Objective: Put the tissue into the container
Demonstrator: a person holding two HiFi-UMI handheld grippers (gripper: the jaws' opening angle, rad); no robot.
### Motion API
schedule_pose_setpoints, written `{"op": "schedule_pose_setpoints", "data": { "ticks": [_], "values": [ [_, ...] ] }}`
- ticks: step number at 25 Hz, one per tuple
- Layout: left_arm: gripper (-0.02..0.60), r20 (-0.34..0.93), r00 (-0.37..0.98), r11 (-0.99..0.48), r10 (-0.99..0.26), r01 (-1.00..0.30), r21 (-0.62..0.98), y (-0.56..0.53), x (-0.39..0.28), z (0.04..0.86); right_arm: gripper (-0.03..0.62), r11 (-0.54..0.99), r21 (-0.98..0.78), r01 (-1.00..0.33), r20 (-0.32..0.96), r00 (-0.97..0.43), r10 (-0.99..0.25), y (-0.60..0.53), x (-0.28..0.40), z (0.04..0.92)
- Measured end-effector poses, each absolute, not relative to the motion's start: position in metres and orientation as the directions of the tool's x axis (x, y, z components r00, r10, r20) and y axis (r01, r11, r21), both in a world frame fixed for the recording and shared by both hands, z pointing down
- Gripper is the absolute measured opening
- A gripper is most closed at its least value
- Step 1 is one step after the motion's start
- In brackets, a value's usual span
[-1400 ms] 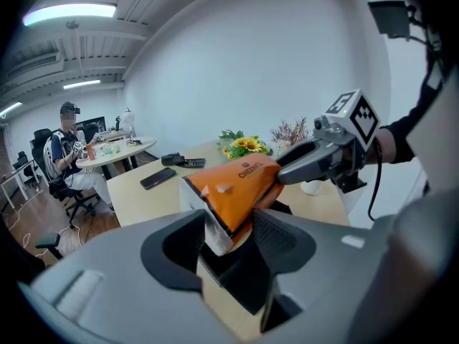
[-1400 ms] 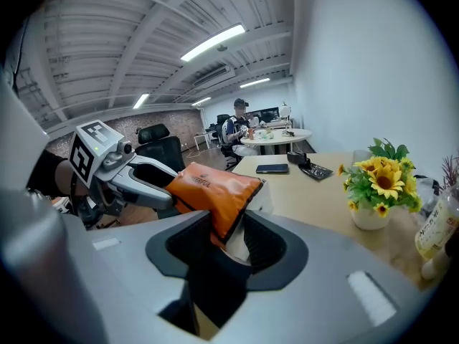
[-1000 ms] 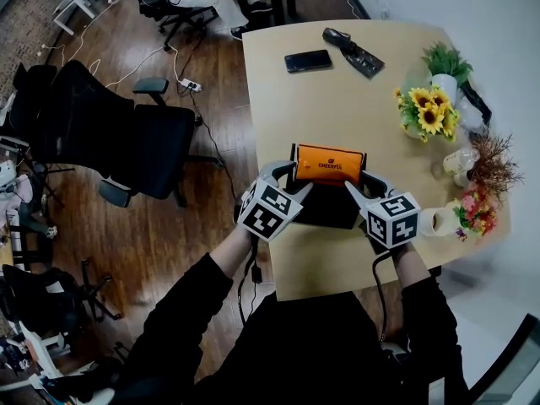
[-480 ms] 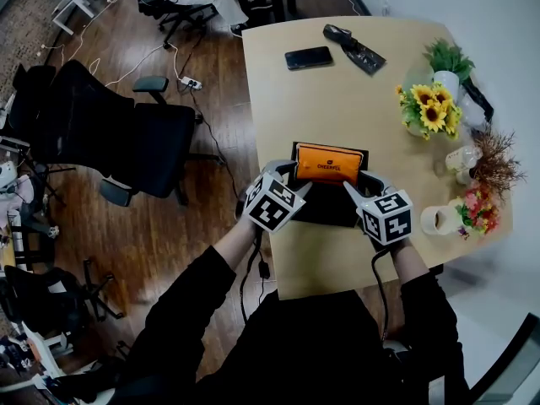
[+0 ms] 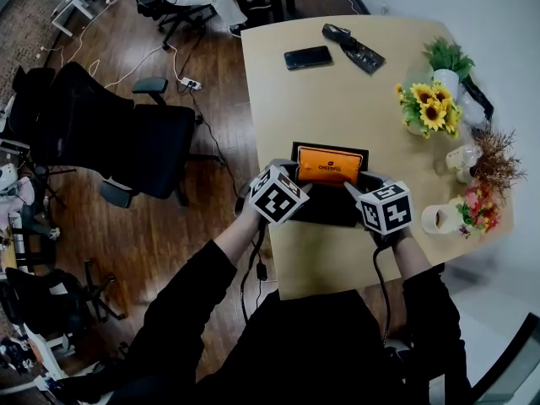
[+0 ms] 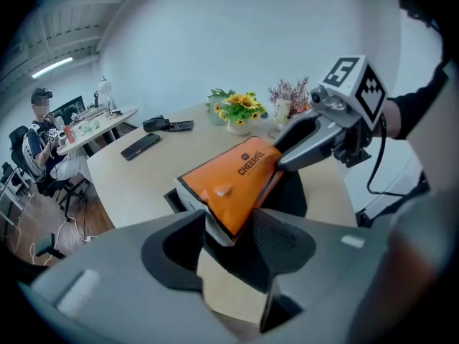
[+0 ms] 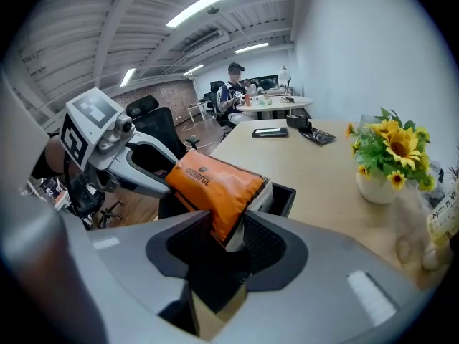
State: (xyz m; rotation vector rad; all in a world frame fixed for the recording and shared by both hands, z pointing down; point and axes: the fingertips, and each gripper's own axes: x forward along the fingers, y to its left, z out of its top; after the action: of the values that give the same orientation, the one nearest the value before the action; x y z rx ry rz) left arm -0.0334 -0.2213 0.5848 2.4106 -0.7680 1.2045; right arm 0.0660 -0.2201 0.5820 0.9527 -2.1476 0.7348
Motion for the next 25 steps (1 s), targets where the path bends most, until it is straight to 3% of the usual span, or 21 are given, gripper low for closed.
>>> {"op": "schedule_pose_setpoints", "data": {
  "ticks": [16, 25],
  "values": [
    [0.176, 0.895, 0.403, -0.847, -0.189, -0.529, 0.059, -0.224, -0.026, 0.601, 0.146, 0.594, -0.234, -0.770, 0.852, -0.456, -0.257, -0.224, 0.069, 0.607],
    [0.176, 0.949, 0.284, -0.850, -0.136, -0.525, 0.035, -0.228, -0.026, 0.608, 0.152, 0.604, -0.192, -0.773, 0.909, -0.372, -0.187, -0.223, 0.069, 0.611]
  ]
}}
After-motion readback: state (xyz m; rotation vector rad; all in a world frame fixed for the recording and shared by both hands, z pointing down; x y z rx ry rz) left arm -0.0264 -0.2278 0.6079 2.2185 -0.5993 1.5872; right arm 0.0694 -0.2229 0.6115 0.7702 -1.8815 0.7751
